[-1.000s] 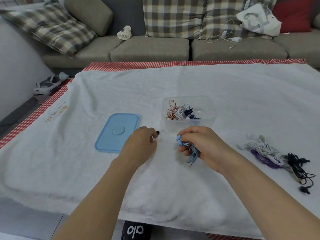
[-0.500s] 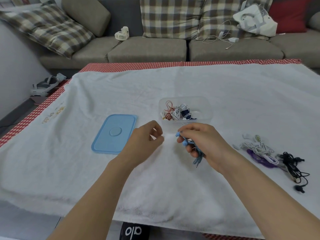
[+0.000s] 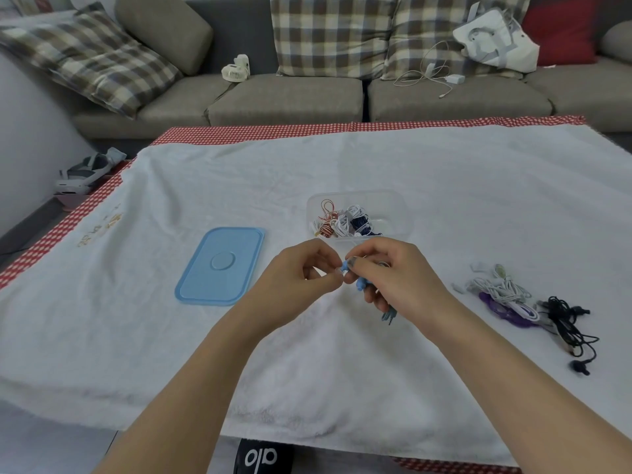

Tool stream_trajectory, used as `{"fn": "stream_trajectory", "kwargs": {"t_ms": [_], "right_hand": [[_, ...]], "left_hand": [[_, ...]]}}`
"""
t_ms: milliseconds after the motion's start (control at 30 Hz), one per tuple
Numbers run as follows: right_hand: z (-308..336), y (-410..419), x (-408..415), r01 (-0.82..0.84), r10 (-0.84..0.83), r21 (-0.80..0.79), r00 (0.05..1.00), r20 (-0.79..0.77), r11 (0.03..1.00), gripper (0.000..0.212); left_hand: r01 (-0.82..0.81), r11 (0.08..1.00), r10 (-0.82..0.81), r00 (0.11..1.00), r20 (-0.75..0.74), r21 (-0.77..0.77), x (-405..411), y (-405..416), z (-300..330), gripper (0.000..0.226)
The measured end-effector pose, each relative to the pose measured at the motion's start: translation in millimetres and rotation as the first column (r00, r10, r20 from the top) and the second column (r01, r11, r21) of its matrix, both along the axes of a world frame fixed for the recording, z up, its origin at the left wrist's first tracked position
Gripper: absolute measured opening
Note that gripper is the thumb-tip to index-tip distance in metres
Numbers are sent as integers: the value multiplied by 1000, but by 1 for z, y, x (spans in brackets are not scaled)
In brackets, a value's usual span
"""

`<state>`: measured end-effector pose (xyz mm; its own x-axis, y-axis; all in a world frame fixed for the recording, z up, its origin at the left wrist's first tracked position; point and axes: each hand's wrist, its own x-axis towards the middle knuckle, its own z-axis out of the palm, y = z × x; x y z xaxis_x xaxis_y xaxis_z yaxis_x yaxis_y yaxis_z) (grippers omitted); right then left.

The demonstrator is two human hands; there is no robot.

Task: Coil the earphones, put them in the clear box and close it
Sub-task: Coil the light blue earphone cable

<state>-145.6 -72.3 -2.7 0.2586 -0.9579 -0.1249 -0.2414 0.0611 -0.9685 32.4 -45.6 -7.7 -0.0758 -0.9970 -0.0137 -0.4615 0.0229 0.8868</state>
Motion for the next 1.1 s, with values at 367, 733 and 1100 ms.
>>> {"fn": "stream_trajectory", "kwargs": {"t_ms": [367,733,1100], "right_hand": [[2,0,-2,14,-17,42,998,57,999,9],[11,-1,-5,-30,-42,247,959,280,969,7],[14,-1,-7,-89,-26,293,930,366,952,11]], "left_hand": [[4,998,-2,1000,20,-63,0,1,1,9],[24,998,-37,977,-212,-65,-2,3,11,7],[43,999,-36,933,-357,12,-1,1,12,12]]}}
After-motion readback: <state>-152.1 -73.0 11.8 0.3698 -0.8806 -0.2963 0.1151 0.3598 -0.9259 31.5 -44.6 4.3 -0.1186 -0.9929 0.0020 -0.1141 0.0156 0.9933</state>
